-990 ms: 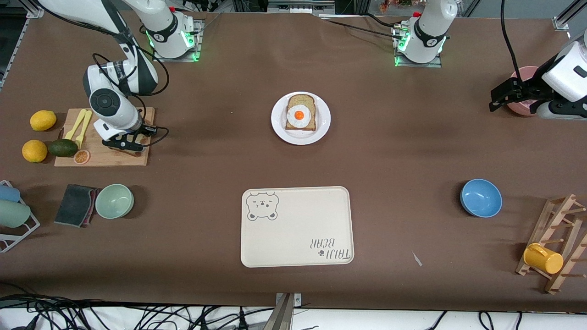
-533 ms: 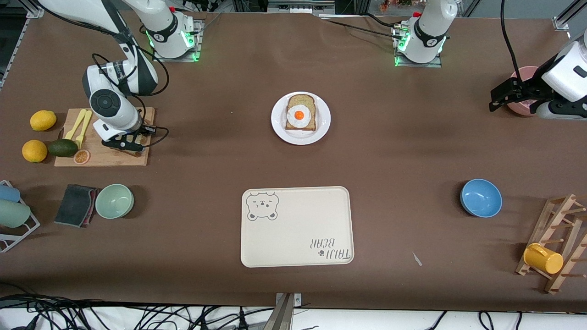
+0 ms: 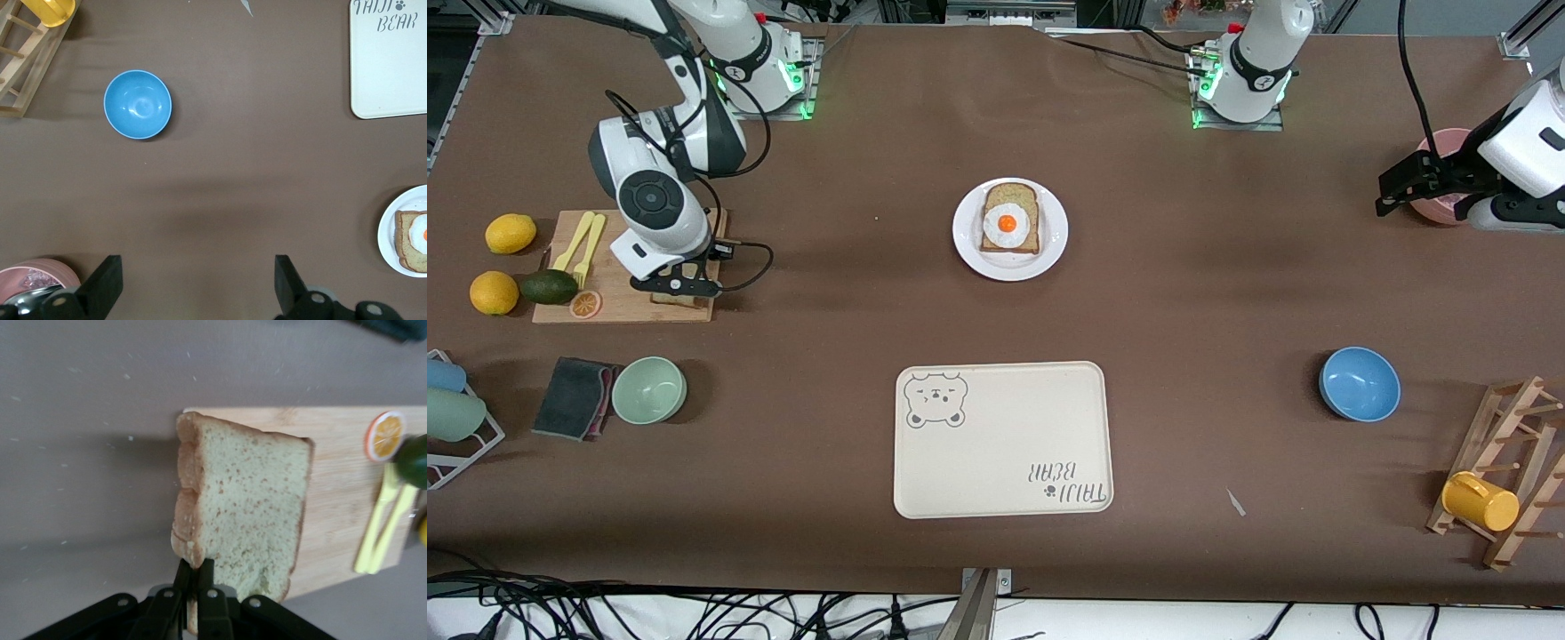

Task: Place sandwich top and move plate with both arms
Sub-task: 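Close the right gripper on the bread slice edge and lift it, then carry the bread slice with the right gripper over the egg plate, then lower the bread onto the egg slice and open the right gripper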

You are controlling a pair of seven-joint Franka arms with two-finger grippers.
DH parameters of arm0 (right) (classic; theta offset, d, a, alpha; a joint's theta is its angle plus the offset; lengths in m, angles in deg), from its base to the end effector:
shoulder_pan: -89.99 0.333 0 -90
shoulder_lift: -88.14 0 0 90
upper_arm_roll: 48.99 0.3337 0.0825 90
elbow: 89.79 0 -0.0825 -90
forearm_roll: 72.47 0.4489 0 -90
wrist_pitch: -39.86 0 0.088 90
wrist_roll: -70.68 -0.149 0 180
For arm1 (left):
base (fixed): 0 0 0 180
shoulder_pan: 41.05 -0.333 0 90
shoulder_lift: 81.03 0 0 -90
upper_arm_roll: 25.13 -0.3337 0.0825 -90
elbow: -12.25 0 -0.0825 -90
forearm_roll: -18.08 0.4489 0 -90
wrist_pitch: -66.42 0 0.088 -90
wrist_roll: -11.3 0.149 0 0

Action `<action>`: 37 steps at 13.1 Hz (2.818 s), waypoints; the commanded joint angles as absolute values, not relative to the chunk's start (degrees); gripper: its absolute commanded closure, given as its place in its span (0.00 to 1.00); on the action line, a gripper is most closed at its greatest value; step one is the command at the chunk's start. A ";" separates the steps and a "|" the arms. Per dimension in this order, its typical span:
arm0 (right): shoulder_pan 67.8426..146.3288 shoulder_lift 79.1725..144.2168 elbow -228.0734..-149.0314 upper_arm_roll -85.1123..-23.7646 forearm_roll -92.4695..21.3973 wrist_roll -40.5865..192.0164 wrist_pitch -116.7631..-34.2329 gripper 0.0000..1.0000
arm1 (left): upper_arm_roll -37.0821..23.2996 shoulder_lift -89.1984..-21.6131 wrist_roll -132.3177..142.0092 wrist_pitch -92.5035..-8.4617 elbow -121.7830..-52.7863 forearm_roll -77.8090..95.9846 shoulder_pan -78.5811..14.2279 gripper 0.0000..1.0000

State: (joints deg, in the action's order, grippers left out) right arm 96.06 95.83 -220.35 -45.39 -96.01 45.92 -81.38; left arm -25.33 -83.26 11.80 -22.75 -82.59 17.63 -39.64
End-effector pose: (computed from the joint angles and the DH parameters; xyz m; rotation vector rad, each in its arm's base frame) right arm 0.5303 0.0580 0.2089 2.7499 0.0067 -0.2601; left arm 0.6004 -0.0138 0.5776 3.1322 -0.0466 -0.0941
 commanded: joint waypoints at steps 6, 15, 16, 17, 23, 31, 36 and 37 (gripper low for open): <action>95.70 88.68 -216.98 -28.11 -92.97 43.28 -71.52 1.00 | -25.13 -83.66 13.14 -21.83 -82.58 19.05 -46.05 0.00; 106.04 105.42 -192.84 -9.17 -84.59 17.75 -67.89 1.00 | -24.25 -86.03 13.14 -17.62 -81.09 17.46 -46.06 0.00; 109.73 109.46 -188.36 -9.35 -85.64 11.94 -67.98 1.00 | -24.25 -86.21 13.14 -17.43 -80.57 17.64 -45.97 0.00; 112.37 114.11 -183.53 -9.44 -88.44 8.49 -67.55 1.00 | -24.60 -85.26 12.97 -17.87 -79.60 17.38 -45.62 0.00; 122.66 126.64 -172.85 -11.89 -95.93 0.63 -66.23 1.00 | -24.43 -82.62 12.35 -16.02 -76.52 15.09 -45.27 0.00; 128.48 130.68 -172.76 -15.33 -98.92 1.16 -66.23 1.00 | -22.94 -78.83 12.26 -19.10 -76.43 15.71 -45.01 0.00; 128.84 131.47 -172.59 -15.85 -99.01 0.55 -67.63 1.00 | -21.79 -78.39 12.35 -19.10 -76.43 15.97 -45.09 0.00; 128.84 131.65 -172.41 -15.94 -98.93 0.55 -67.72 1.00 | -21.70 -78.39 12.26 -19.27 -76.43 16.84 -45.09 0.00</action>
State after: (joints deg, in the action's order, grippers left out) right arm 127.84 130.64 -174.45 -15.54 -97.94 1.70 -67.86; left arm -21.87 -79.39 12.11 -19.48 -78.22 15.11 -45.19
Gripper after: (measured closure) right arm 0.930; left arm 0.000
